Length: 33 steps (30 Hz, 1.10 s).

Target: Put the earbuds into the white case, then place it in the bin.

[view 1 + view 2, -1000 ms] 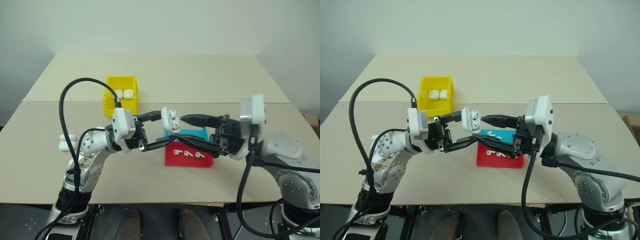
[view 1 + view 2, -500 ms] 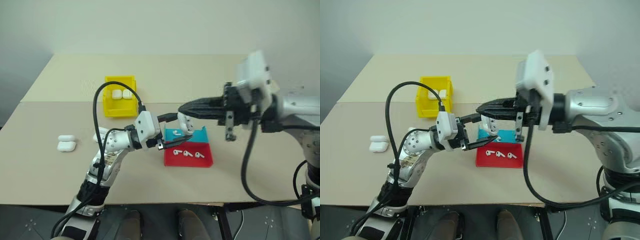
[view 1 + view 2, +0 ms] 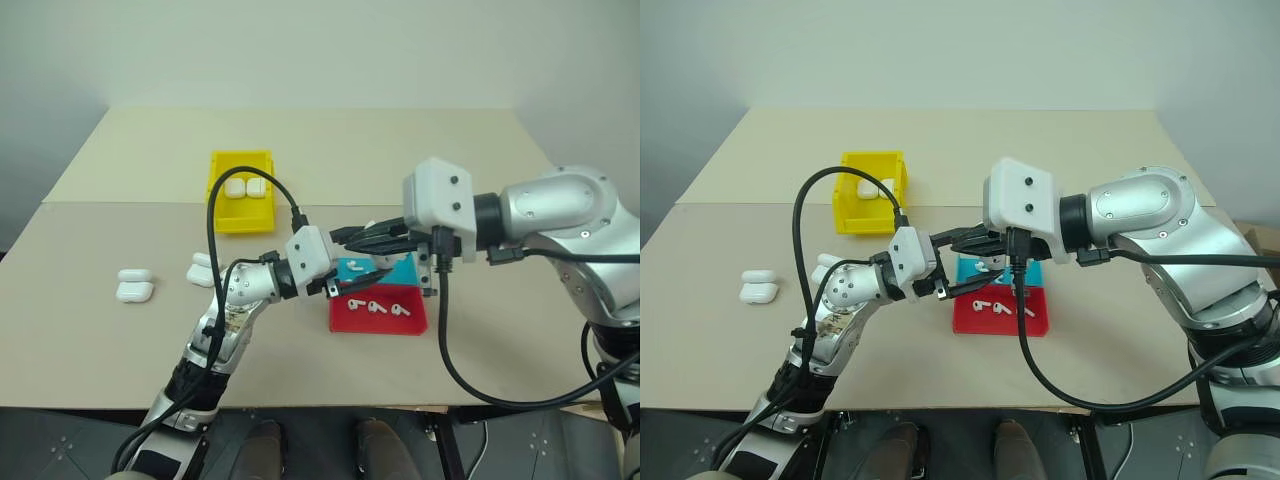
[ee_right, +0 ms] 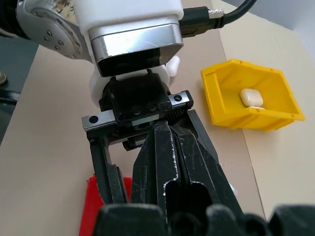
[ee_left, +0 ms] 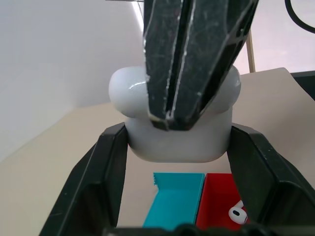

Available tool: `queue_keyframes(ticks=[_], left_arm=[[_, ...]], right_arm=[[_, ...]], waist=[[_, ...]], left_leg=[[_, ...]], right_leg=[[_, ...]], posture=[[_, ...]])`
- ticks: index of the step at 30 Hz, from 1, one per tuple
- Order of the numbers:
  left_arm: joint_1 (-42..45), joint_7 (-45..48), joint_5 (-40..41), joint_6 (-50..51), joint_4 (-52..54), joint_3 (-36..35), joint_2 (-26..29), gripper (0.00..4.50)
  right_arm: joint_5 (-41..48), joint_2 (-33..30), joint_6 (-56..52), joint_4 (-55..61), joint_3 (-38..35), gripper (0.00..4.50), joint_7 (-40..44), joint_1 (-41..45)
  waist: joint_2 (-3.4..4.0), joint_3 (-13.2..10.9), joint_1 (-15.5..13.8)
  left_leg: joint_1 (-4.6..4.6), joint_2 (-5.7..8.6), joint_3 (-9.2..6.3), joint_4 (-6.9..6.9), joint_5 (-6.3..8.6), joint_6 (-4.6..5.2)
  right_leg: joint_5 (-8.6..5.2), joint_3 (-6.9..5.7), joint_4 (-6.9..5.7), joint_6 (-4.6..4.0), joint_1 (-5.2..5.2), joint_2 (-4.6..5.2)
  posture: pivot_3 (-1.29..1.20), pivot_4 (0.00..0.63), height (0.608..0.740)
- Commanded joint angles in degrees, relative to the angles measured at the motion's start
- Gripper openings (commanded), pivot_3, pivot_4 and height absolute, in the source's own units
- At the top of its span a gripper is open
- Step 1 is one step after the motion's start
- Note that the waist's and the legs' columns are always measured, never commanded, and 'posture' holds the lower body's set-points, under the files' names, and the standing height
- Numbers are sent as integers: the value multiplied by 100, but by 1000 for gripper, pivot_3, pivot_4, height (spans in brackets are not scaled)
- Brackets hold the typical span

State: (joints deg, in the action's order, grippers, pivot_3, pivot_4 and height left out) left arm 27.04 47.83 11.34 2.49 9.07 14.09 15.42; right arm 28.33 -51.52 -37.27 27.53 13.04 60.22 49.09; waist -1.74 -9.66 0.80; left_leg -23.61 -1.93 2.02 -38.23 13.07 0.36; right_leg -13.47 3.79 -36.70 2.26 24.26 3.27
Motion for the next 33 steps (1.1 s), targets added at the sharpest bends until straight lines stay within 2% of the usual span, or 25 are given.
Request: queue_keyframes(ticks=[1, 14, 19, 21, 25, 27, 33], left_arm=[[9, -4, 246, -217, 289, -175, -35, 2764], [13, -97, 291, -394, 163, -362, -78, 2764], [239, -713, 102, 189, 302, -761, 143, 2764], [526, -1417, 71, 554, 232, -1084, -24, 2764], [1579, -2675, -355, 1187, -756, -1623, -101, 2764], [2286, -3458, -597, 1489, -1880, -1894, -89, 2764], [2957, -4483, -1052, 1679, -3491, -1982, -113, 2764]], right_arm=[[-288, -150, 160, -74, -103, 29, 102, -46], [21, -17, 238, -211, -1076, 29, 5, 26], [239, 102, 135, -125, -1838, 29, -425, -296], [183, 89, 159, -14, -2020, 29, -586, -669], [167, 254, 94, 205, -2203, 29, -1040, -1373], [71, 396, 155, 325, -2071, 29, -1254, -1694], [-196, 375, 173, 489, -1854, 29, -1430, -2081]], waist=[[0, 0, 1], [0, 0, 1], [0, 0, -4], [-1, 0, -19], [-2, -1, -65], [-2, 0, -73], [-3, 1, -11]], left_leg=[[0, 0, 0, 0, 0, 0], [2, 0, 0, -1, 0, 0], [2, -1, -2, -1, 0, 0], [3, 1, -5, -2, 0, 0], [-14, 5, -15, -23, 0, 0], [-13, 8, -18, -29, 0, 0], [-17, 9, -22, -27, 2, 3]], right_leg=[[0, 0, 0, 0, 0, 0], [0, 0, -3, 0, -1, 1], [1, -1, -4, -1, -2, 0], [1, -3, -3, 0, -6, 1], [7, -12, -3, 10, -7, 4], [8, -12, -5, 12, -9, 3], [8, -12, -2, 13, -3, 1]], posture=[[0, 150, 740], [0, 150, 740], [0, 150, 740], [0, 150, 740], [0, 150, 740], [0, 150, 740], [0, 150, 740]])
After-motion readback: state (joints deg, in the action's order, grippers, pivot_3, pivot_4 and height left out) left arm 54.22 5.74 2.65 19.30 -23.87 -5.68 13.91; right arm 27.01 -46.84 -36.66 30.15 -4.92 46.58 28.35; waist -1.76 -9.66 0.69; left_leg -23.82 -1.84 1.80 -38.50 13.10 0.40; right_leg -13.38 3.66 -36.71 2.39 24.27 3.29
